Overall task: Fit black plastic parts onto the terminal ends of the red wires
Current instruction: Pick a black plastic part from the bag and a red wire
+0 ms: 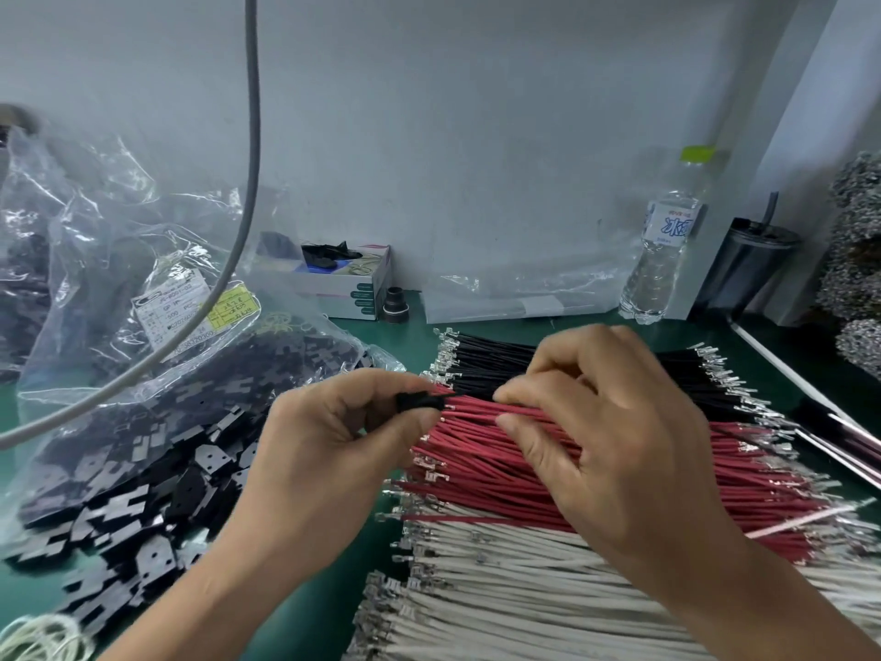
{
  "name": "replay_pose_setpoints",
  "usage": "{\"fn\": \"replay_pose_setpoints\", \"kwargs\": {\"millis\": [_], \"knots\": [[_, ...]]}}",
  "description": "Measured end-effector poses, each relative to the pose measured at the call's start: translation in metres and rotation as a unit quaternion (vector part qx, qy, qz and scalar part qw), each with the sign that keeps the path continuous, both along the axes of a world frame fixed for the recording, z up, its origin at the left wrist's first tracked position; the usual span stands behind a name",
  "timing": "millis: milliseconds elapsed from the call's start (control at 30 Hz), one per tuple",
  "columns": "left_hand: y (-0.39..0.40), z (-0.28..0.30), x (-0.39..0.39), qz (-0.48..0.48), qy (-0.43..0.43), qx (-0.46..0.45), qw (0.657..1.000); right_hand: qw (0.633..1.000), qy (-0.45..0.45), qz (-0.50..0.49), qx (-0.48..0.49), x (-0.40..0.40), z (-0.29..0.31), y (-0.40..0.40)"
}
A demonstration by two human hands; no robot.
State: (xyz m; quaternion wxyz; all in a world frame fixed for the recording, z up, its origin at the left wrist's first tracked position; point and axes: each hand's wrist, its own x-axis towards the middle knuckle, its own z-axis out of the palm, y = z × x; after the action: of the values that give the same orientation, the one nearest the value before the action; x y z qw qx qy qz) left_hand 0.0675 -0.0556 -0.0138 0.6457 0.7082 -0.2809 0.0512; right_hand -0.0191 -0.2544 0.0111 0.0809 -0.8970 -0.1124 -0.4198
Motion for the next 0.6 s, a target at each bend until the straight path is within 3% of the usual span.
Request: {"fn": "replay_pose_setpoints", "kwargs": {"millis": [167, 300, 500, 600], "knots": [[0.005, 0.003, 0.006, 0.018, 0.085, -0.046, 0.995, 0.978, 0.205, 0.007, 0.02, -0.003, -0.014, 0.012], [0.005, 0.004, 0.006, 0.017, 0.102, -0.056, 0.993, 0.978, 0.206, 0.003, 0.028, -0.002, -0.014, 0.013], [0.007, 0.006, 0.007, 0.01, 0.14, -0.073, 0.987, 0.964, 0.194, 0.009, 0.184, -0.001, -0.015, 0.008], [0.007, 0.006, 0.007, 0.001, 0.163, -0.088, 0.983, 0.955, 0.202, 0.023, 0.216, 0.0, -0.017, 0.004]]}}
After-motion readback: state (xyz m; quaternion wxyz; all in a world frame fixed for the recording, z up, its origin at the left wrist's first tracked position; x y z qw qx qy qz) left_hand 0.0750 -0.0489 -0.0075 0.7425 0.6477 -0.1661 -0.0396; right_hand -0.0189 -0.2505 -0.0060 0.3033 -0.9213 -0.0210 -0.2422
